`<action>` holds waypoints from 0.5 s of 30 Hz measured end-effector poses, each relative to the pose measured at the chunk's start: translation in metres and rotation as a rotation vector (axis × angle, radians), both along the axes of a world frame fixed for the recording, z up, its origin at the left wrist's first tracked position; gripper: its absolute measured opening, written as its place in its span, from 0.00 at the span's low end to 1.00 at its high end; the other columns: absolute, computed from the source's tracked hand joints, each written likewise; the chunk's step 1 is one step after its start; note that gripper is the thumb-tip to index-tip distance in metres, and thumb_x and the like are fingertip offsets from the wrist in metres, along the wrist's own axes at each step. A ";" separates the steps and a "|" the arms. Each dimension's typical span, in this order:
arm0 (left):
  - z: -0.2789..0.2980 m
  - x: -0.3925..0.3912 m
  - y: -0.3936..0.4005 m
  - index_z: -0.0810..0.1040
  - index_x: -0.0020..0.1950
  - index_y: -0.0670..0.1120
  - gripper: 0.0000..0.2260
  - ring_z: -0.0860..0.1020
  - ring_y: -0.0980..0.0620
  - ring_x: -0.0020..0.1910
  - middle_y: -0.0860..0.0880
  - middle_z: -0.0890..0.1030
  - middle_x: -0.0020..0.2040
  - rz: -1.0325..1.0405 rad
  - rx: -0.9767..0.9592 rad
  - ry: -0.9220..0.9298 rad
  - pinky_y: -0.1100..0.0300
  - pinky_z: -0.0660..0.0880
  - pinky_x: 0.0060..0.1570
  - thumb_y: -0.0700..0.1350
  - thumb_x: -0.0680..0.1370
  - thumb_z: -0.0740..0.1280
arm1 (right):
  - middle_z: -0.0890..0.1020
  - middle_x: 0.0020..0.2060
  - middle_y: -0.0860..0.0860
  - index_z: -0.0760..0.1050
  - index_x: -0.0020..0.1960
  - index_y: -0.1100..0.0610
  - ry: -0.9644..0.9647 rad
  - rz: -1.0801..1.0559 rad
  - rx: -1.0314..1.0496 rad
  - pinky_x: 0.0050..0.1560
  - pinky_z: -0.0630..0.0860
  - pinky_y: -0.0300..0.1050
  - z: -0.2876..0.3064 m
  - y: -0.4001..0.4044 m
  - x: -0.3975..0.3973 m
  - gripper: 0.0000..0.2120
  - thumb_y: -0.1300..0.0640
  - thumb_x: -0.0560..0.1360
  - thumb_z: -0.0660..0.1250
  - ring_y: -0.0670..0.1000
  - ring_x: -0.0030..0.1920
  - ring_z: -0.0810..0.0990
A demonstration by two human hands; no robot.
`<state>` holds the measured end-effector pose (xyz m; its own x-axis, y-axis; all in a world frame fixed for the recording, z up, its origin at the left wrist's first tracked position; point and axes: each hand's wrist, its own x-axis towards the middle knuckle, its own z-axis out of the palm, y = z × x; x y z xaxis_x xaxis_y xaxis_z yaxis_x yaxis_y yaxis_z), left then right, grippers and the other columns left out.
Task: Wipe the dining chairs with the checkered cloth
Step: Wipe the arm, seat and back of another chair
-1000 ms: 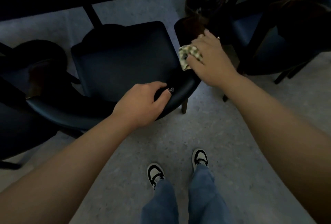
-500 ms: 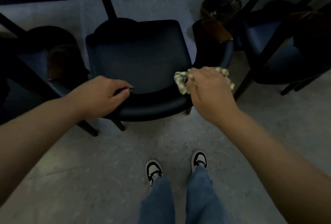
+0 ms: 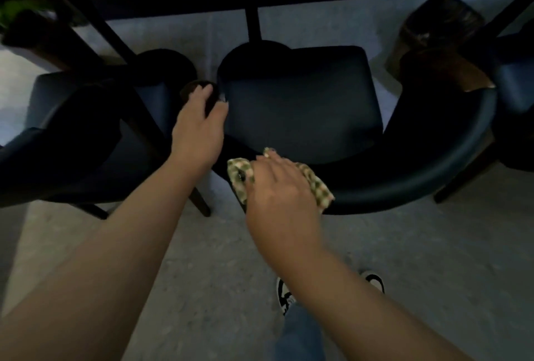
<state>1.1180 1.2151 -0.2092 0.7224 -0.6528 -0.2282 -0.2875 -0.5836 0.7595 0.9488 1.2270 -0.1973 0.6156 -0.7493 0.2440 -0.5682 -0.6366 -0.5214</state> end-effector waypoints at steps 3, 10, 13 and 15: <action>0.011 0.012 -0.003 0.75 0.68 0.48 0.18 0.75 0.59 0.61 0.54 0.76 0.65 0.171 -0.218 0.426 0.72 0.69 0.59 0.53 0.82 0.57 | 0.81 0.52 0.64 0.78 0.52 0.68 0.115 0.110 0.069 0.64 0.72 0.54 0.002 -0.002 0.029 0.09 0.70 0.73 0.63 0.62 0.61 0.77; 0.007 0.032 0.003 0.73 0.69 0.47 0.17 0.71 0.60 0.67 0.51 0.69 0.73 0.338 -0.436 0.595 0.65 0.69 0.63 0.50 0.83 0.55 | 0.80 0.42 0.57 0.76 0.46 0.61 0.145 0.061 0.403 0.36 0.64 0.43 0.010 -0.042 0.106 0.08 0.58 0.78 0.60 0.57 0.42 0.78; 0.004 0.032 0.000 0.74 0.69 0.49 0.17 0.69 0.60 0.69 0.50 0.70 0.73 0.350 -0.432 0.627 0.59 0.66 0.69 0.52 0.84 0.54 | 0.75 0.36 0.53 0.70 0.40 0.56 0.186 0.138 0.448 0.29 0.61 0.43 0.008 -0.049 0.117 0.09 0.57 0.79 0.58 0.51 0.34 0.71; 0.004 0.032 -0.004 0.74 0.69 0.48 0.17 0.69 0.57 0.69 0.49 0.71 0.72 0.400 -0.422 0.610 0.56 0.65 0.71 0.50 0.83 0.55 | 0.77 0.41 0.56 0.71 0.45 0.57 0.228 0.195 0.428 0.30 0.62 0.44 0.006 -0.049 0.109 0.06 0.58 0.79 0.58 0.52 0.35 0.70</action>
